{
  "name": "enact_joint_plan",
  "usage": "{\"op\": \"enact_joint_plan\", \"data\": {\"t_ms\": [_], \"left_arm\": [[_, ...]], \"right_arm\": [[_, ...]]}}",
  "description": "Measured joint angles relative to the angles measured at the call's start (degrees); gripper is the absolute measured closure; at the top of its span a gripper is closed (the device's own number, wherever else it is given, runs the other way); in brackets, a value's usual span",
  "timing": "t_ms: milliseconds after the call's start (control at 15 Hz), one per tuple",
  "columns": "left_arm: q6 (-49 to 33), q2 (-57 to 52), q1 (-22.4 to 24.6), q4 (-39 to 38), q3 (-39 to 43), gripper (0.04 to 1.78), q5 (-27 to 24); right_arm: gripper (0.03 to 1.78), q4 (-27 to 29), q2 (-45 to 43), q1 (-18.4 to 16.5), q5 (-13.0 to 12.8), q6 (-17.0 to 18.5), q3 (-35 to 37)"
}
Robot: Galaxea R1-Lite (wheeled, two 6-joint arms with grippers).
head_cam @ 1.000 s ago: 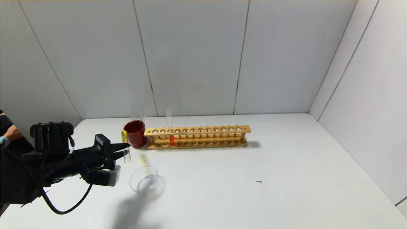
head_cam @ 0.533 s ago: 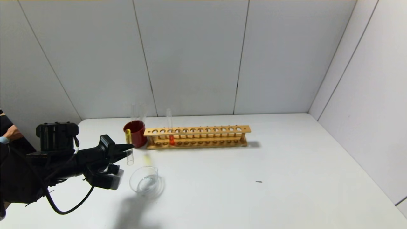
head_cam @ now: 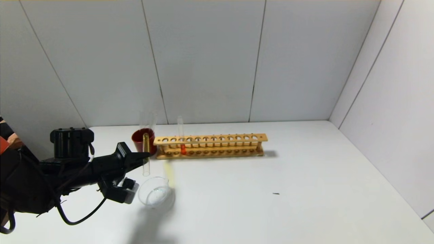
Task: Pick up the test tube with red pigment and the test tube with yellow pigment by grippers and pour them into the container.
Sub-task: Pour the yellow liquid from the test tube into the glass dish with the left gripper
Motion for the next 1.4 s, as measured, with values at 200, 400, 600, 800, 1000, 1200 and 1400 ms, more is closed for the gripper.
{"op": "enact_joint_plan", "data": {"t_ms": [200, 400, 600, 800, 1000, 1200, 1400], "left_arm": [[1.85, 0.39, 0.33, -0.09, -0.22, 1.51, 0.09], [3.61, 0.83, 1.16, -0.10, -0.85, 1.51, 0.02], [4.96, 1.11, 1.73, -0.10, -1.94, 1.51, -0.11], [6.06, 1.38, 1.82, -3.15, -2.24, 1.51, -0.17], [6.07, 1.84, 1.82, -4.86, -2.27, 1.51, -0.23], [6.47, 1.93, 1.82, -4.89, -2.27, 1.51, -0.69], [7.86, 1.77, 1.82, -5.22, -2.29, 1.51, -1.28]], "right_arm": [[0.06, 0.00, 0.00, 0.00, 0.02, 0.00, 0.00], [0.06, 0.00, 0.00, 0.00, 0.02, 0.02, 0.00], [0.06, 0.00, 0.00, 0.00, 0.02, 0.00, 0.00], [0.06, 0.00, 0.00, -0.02, 0.00, 0.02, 0.00], [0.06, 0.00, 0.00, 0.00, 0.00, 0.00, 0.00], [0.06, 0.00, 0.00, 0.00, 0.00, 0.00, 0.00], [0.06, 0.00, 0.00, 0.00, 0.02, 0.00, 0.00]]}}
